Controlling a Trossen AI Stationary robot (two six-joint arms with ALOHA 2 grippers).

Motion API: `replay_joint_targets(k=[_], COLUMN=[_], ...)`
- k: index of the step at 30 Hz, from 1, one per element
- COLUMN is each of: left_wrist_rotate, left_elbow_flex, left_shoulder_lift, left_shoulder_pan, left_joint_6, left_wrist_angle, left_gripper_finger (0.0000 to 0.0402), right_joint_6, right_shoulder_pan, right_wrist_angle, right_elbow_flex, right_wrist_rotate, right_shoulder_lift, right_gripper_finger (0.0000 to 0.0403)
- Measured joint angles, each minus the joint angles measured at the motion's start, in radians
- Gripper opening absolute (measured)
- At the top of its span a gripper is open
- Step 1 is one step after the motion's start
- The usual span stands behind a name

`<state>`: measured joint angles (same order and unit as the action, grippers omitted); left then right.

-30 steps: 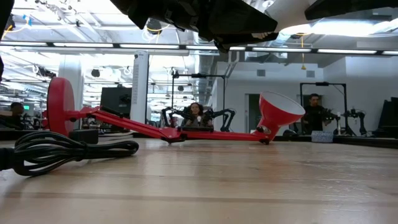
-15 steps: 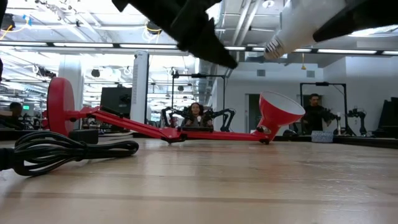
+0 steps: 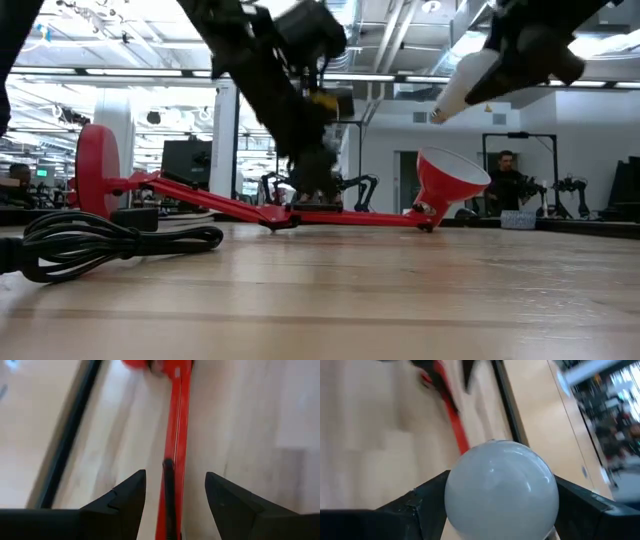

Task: Screw lightbulb
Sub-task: Insert the lightbulb in the lamp

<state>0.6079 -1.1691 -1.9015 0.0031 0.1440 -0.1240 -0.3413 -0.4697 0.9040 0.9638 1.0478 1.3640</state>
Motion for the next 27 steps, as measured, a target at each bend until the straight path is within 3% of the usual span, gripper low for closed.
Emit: replay_joint_targets(k=[6,13,16,27], left_wrist_rotate=[0.000,0.001,0.001,0.032], left_elbow_flex=[0.000,0.000,0.000,0.000], left_shoulder_lift=[-0.050,-0.048,-0.052,-0.087], left_shoulder_pan=[0.017,0.034,0.038,0.059], left_joint_6=[0.000,0.014,0.023,0.028], left_wrist_angle=[0.001,0.003,0.004,-0.019], left_gripper_finger=[0.0196,0.0196,0.0196,0.0196], right_joint_6=[0.007,0.118,0.157,0.219], right_shoulder_pan=[0.157,0.339,0.402,0.578], right_wrist_angle=[0.094,0.079,0.069,-0.130], right_elbow_flex=[0.000,0.000,0.000,-0.067], right_wrist_rotate=[-0.021,-0.213,-0.245,-0.347], right_shoulder_lift=[-0.023,-0.025,-0.025,-0.025], right_gripper_finger=[0.0297,0.0297,0.0297,0.0297])
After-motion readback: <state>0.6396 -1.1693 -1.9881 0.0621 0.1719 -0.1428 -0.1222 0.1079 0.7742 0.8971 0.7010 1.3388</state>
